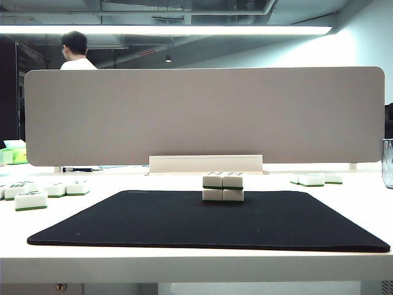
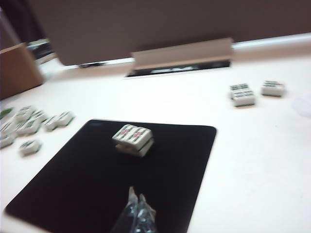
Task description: Arrange four mahjong tiles into a neat stack, creating two layers of paired tiles.
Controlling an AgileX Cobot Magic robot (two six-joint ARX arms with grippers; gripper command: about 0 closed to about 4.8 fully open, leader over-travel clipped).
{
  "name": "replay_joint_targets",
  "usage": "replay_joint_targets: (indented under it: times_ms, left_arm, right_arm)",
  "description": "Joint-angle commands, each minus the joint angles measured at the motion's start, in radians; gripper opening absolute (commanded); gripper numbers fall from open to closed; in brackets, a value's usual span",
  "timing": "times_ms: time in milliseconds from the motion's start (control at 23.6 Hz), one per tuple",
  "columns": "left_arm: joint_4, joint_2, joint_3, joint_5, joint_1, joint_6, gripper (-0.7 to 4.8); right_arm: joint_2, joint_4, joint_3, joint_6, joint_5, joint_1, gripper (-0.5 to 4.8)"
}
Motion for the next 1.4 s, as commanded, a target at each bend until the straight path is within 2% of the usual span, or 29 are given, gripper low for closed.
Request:
replay_joint_targets:
  times_ms: [42, 297, 424, 552, 679, 806, 1400]
  left_arm:
    - [-0.010, 0.000, -0.002, 0.007, -0.002, 0.001, 0.03]
    - [-0.010, 0.000, -0.002, 0.007, -0.002, 0.001, 0.03]
    - [-0.010, 0.000, -0.002, 0.007, -0.002, 0.001, 0.03]
    - [-0.010, 0.000, -0.002, 0.007, -0.002, 0.001, 0.03]
    - [-0.010, 0.000, -0.002, 0.007, -0.002, 0.001, 0.03]
    - [-0.010, 0.000, -0.002, 0.007, -0.002, 0.001, 0.03]
    - [-0.010, 0.000, -0.002, 0.007, -0.002, 0.001, 0.03]
  right_arm:
    - [-0.009, 0.247, -0.134, 0.055, 0.071, 0.001, -0.01]
    - [-0.010, 0.509, -0.343, 0.119, 0.214, 0.001, -0.01]
    - [-0.010, 0.567, -0.407, 0.122, 0.259, 0.001, -0.01]
    - [-0.010, 0.568, -0.451, 0.122, 0.299, 0.001, -0.01]
    - [-0.010, 0.504, -0.452, 0.111, 0.344, 0.001, -0.01]
    - [-0.010, 0.401, -0.452, 0.067, 0.343, 0.001, -0.01]
    - [-0.011, 0.403, -0.452, 0.056, 0.335, 0.001, -0.01]
